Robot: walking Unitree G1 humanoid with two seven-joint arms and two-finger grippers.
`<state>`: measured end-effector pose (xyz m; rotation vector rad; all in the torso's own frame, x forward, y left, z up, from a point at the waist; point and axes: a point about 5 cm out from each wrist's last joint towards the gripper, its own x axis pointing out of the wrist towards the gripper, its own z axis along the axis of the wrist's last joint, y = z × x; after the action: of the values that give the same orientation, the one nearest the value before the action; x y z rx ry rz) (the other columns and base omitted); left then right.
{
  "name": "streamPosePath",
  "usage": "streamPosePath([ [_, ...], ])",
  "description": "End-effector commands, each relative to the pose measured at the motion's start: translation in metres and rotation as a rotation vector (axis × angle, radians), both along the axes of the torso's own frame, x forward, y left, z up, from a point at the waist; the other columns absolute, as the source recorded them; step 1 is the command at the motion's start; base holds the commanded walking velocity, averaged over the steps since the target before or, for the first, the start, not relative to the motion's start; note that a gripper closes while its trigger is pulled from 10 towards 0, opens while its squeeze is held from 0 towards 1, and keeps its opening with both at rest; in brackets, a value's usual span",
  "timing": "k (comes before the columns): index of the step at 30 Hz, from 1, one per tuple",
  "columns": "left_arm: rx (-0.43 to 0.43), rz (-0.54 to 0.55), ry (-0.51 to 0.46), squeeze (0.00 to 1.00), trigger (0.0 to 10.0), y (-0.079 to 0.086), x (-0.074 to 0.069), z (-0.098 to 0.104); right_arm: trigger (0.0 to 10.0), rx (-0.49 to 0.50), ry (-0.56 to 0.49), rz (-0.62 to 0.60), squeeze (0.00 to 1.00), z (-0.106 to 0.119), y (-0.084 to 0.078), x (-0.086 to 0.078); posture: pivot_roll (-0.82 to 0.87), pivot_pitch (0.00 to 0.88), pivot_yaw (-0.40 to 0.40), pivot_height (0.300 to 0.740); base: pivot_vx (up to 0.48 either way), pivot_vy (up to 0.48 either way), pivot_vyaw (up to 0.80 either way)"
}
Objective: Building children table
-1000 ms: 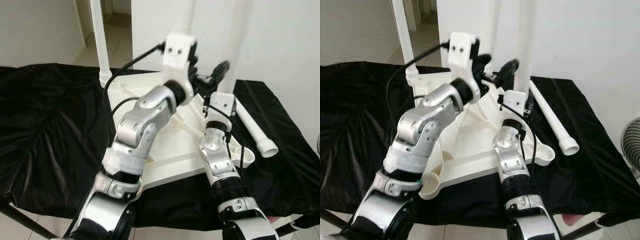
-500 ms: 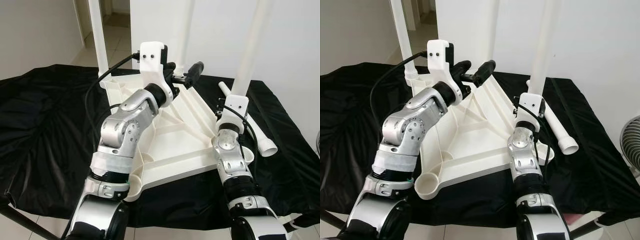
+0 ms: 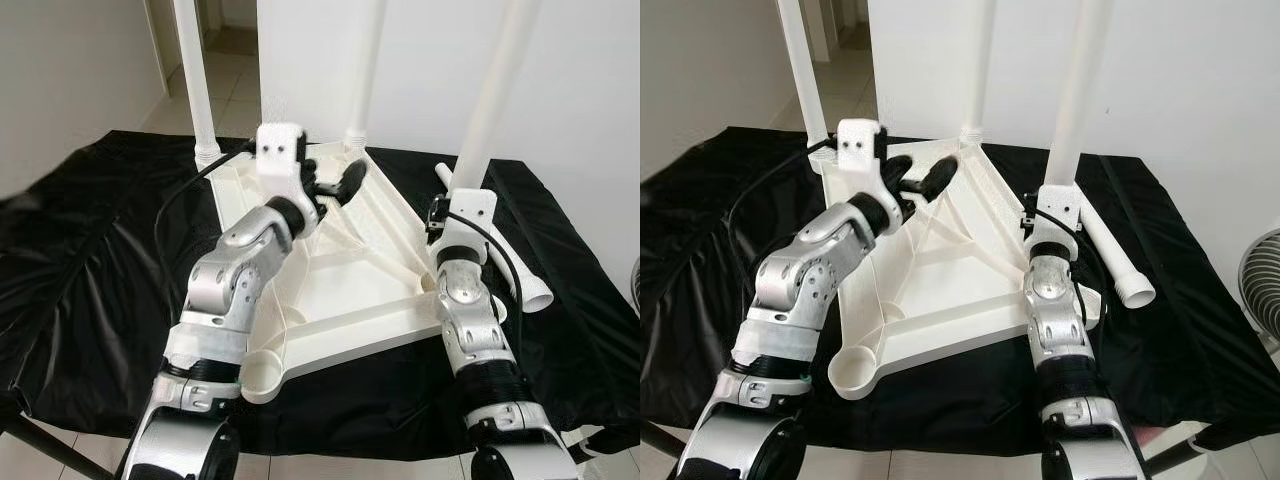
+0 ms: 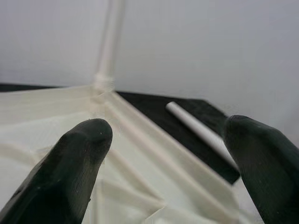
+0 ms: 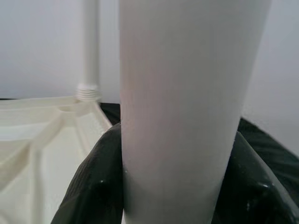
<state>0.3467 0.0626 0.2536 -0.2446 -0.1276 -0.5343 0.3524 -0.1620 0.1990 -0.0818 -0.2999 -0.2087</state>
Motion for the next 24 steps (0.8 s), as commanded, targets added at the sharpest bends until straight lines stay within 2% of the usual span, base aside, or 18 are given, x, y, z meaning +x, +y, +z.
streamPosePath([
  [1, 0.040, 0.035, 0.011, 0.00, 10.0, 0.003, 0.001, -0.009, 10.0, 0.033, -0.006, 0.019, 0.00, 0.003, -0.002, -0.003, -0.01, 0.000, 0.016, 0.740, 0.000, 0.000, 0.00],
  [7, 0.078, 0.060, 0.001, 0.00, 10.0, 0.005, 0.002, -0.012, 10.0, 0.056, 0.000, 0.011, 0.00, 0.002, -0.008, -0.006, -0.02, 0.000, 0.022, 0.740, 0.000, 0.000, 0.00],
  [8, 0.134, 0.061, -0.022, 0.00, 10.0, 0.005, 0.000, -0.017, 10.0, 0.064, 0.001, 0.005, 0.00, 0.002, -0.018, -0.011, -0.02, 0.000, 0.026, 0.740, 0.000, 0.000, 0.00],
  [10, 0.134, 0.061, -0.022, 0.00, 10.0, 0.005, 0.000, -0.017, 10.0, 0.064, 0.001, 0.005, 0.00, 0.002, -0.018, -0.011, -0.02, 0.000, 0.026, 0.740, 0.000, 0.000, 0.00],
  [12, 0.188, 0.079, -0.053, 0.00, 10.0, 0.006, -0.003, -0.023, 10.0, 0.040, -0.001, 0.042, 0.00, 0.002, -0.022, -0.018, -0.04, 0.000, 0.034, 0.740, 0.000, 0.000, 0.00],
  [20, 0.216, 0.101, -0.073, 0.00, 10.0, 0.006, -0.004, -0.027, 10.0, 0.024, 0.001, 0.069, 0.00, 0.002, -0.024, -0.023, -0.04, 0.000, 0.034, 0.740, 0.000, 0.000, 0.00],
  [21, 0.225, 0.130, -0.085, 0.00, 10.0, 0.010, -0.009, -0.031, 10.0, 0.030, -0.002, 0.138, 0.00, 0.001, -0.023, -0.030, -0.03, 0.003, 0.037, 0.740, 0.000, 0.000, 0.00],
  [24, 0.224, 0.147, -0.086, 0.00, 10.0, 0.013, -0.014, -0.036, 10.0, 0.034, -0.010, 0.196, 0.00, 0.002, -0.023, -0.037, -0.03, 0.010, 0.032, 0.740, 0.000, 0.000, 0.00],
])
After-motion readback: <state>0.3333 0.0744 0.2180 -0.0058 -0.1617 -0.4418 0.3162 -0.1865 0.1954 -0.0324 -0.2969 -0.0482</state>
